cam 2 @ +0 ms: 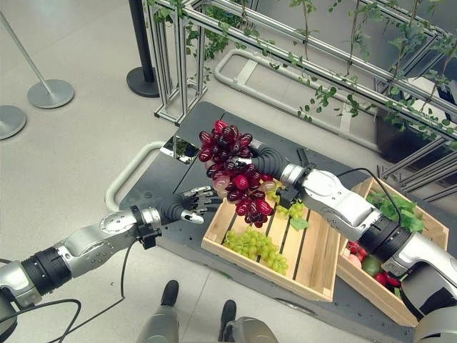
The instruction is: Pick up the fruits from the basket on one side to the basket on the other side
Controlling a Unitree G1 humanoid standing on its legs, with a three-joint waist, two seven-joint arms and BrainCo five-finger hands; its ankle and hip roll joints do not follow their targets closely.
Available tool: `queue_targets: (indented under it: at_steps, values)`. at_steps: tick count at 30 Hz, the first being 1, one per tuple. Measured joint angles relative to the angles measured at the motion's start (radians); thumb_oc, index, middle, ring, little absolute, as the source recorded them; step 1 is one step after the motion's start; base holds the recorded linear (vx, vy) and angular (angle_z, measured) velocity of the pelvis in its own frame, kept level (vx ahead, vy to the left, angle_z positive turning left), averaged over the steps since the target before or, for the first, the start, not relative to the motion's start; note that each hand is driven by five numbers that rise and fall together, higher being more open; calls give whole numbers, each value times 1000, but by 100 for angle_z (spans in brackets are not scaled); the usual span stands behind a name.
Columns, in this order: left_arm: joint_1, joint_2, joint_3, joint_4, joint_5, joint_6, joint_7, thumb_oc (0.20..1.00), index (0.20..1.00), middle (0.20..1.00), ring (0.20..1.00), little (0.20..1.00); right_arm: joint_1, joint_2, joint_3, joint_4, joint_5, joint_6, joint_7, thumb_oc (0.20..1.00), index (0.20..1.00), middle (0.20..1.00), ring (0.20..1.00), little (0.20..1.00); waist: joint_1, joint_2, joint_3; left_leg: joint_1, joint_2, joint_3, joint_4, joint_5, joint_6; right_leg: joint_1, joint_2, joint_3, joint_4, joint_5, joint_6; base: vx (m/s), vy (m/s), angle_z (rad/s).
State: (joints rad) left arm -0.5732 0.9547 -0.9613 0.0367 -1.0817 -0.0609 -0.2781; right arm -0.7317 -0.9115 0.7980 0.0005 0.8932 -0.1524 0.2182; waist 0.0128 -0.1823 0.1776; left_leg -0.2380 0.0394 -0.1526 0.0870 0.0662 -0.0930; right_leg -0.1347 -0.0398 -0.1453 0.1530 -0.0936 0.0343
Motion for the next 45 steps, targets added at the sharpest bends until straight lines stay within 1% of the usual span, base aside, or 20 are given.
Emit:
queue_targets:
  at_steps: [9,12,15,22,24,30,32,35,39,45]
  values:
    - [0,-8,1,-2,0,0,2,1000,1000,1000,1000,1000,31,47,-1,-3,-1,1,11,200,200,200,200,200,1,-3,18,1,0,0,0,0,0,1,0,1,-1,1,1,0,0,0]
    - [0,-17,2,-3,1,0,4,1000,1000,1000,1000,1000,33,84,-4,-7,-1,1,8,200,200,200,200,200,0,-3,19,1,0,0,0,0,0,1,0,1,-1,1,1,0,0,0]
    - [-1,-48,9,-3,7,0,13,1000,1000,1000,1000,1000,34,131,-6,-34,-1,1,3,200,200,200,200,200,0,-3,19,1,0,0,-1,0,0,2,0,1,-2,2,1,0,0,0]
    - [-1,-94,9,-3,7,0,24,1000,1000,1000,1000,1000,32,191,-6,-30,-15,3,-11,200,200,200,200,200,1,-3,19,3,0,0,0,0,0,4,0,1,-1,2,0,0,0,0]
    - [-1,-113,9,-3,7,0,26,1000,1000,1000,1000,1000,31,228,-7,-10,-20,2,-20,200,200,200,200,200,1,-4,20,14,0,0,-1,0,0,14,0,1,-1,2,1,0,0,0]
    - [-1,-125,11,1,7,0,38,1000,1000,1000,1000,1000,31,283,-9,44,-24,2,-34,200,200,200,200,200,1,-4,20,17,0,0,-1,0,0,17,0,1,-1,1,1,0,0,0]
    - [0,-127,12,1,7,0,38,1000,1000,1000,1000,1000,31,291,-10,45,-30,2,-37,200,200,200,200,200,2,-4,20,17,0,0,-1,0,0,17,0,1,-1,1,1,0,0,0]
    - [0,-130,15,2,7,0,39,1000,1000,1000,1000,1000,31,326,-15,51,-32,2,-44,200,200,200,200,200,2,-4,20,17,0,0,-1,0,0,18,0,1,-2,1,1,0,0,0]
    - [0,-131,34,2,7,0,38,1000,1000,1000,1000,1000,34,348,-35,52,-40,1,-46,200,200,200,200,200,2,-3,20,17,-1,-4,0,0,1,20,0,0,-2,1,1,-2,3,1]
    - [0,-117,38,-11,6,0,35,1000,1000,1000,1000,1000,58,347,-63,52,-48,0,-46,200,200,200,200,200,3,2,24,15,-5,-13,0,1,2,29,0,-2,-10,1,1,7,4,7]
